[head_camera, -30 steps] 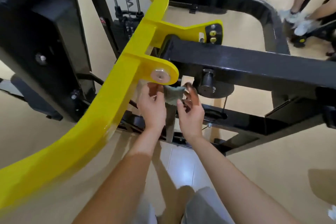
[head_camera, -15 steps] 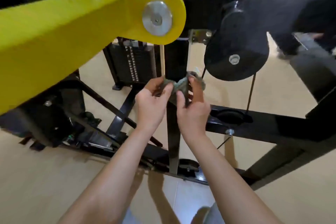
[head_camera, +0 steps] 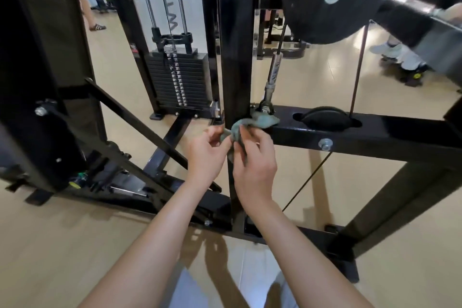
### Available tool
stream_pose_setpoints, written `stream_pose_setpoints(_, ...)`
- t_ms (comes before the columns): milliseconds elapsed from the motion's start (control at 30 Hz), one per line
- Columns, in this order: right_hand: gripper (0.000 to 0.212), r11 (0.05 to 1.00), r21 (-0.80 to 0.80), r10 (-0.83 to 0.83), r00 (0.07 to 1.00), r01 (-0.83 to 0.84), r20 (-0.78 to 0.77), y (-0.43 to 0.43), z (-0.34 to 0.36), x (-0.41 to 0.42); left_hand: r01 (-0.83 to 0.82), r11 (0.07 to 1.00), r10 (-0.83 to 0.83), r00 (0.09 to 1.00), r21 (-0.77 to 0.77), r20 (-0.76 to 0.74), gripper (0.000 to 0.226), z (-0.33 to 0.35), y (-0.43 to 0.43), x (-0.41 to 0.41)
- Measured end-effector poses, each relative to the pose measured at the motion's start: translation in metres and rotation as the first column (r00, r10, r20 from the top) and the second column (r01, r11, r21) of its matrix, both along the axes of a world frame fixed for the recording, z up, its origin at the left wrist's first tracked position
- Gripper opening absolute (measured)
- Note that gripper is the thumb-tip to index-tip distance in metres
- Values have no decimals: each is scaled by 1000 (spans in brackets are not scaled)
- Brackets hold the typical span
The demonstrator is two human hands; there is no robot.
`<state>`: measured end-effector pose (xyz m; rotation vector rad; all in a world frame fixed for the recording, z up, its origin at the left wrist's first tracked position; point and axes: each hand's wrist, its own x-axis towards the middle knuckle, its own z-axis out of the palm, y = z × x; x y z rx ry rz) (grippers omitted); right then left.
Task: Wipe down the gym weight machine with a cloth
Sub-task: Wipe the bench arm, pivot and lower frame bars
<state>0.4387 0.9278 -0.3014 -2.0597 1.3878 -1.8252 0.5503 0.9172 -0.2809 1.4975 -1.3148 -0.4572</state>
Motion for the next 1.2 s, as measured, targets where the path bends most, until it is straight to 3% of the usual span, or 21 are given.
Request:
stream_pose_setpoints(133, 41, 990, 137, 37, 999, -38, 3, 6, -46, -8, 21, 998, -19, 999, 65, -34, 10, -30, 4, 0)
stream_pose_setpoints(233, 46, 945, 326, -6, 999, -11, 52, 2, -70, -16, 34, 994, -30, 998, 105, -48, 12, -54, 2, 3)
stream_pose_setpoints(367, 50, 841, 510, 116, 981, -181, 155, -9, -92, -25, 86, 986, -70, 992, 146, -109, 19, -83, 3, 6)
stream_pose_setpoints(467, 54, 779, 560, 157, 953, -281, 260, -15, -104, -27, 128, 972, -96, 981, 195, -166, 27, -104, 3, 9)
stream_pose_setpoints(600, 56, 721, 596, 169, 924, -354, 344, -22, -122, -31, 177, 952, -121, 966, 248, -227, 17, -129, 1, 10)
stream_pose_setpoints(1033, 46, 555, 793, 179, 967, -252, 182, -29, -250, -40, 59, 921, -35, 997, 385, -69, 20, -262, 6, 1)
stream_pose_setpoints(1200, 47, 460, 847, 127, 964, -266, 234, -21, -287, -34, 46, 875, -13, 997, 482, -70, 21, -315, 4, -2)
